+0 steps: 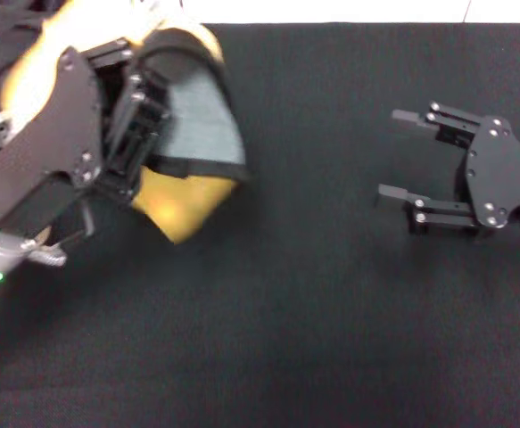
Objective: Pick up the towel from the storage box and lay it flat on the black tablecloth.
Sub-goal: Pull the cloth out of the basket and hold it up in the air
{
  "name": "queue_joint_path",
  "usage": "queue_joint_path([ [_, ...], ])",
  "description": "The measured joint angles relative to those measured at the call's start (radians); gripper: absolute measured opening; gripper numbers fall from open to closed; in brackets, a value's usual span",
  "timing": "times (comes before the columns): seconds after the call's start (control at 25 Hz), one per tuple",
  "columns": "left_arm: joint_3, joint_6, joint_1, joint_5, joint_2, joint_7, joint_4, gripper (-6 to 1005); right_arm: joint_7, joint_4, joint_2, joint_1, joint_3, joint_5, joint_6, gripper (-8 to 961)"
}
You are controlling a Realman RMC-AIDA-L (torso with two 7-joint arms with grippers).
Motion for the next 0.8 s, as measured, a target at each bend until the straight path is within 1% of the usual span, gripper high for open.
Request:
queue_joint_path([
  [0.04,0.0,0.0,0.0,0.0,0.0,0.0,0.0,10,-0.006,0.001,0.001,0.004,-0.011,0.01,0.0,718],
  [0.08,0.091,0.0,-0.006,-0.06,-0.001,-0.015,0.042,10,-0.015,0.002,0.001,0.011,-0.031,0.026,0.0,717],
  [0.16,0.143,-0.001,-0.006,-0.097,-0.002,-0.007,0.056,10,-0.031,0.004,0.003,0.021,-0.069,0.054,-0.001,717],
  [0.24,0.173,-0.003,-0.009,-0.124,-0.004,0.024,0.054,10,-0.05,0.012,0.003,0.036,-0.124,0.092,-0.008,716],
  [0.48,0.204,-0.004,-0.02,-0.148,-0.01,0.082,0.011,11,-0.097,0.035,0.003,0.064,-0.257,0.18,-0.024,713],
  [0.6,0.235,-0.004,-0.021,-0.168,-0.01,0.117,-0.003,11,-0.102,0.036,0.003,0.071,-0.288,0.19,-0.029,712],
  [0.8,0.246,-0.009,-0.027,-0.18,-0.011,0.173,-0.032,12,-0.106,0.029,0.003,0.072,-0.3,0.202,-0.028,710],
])
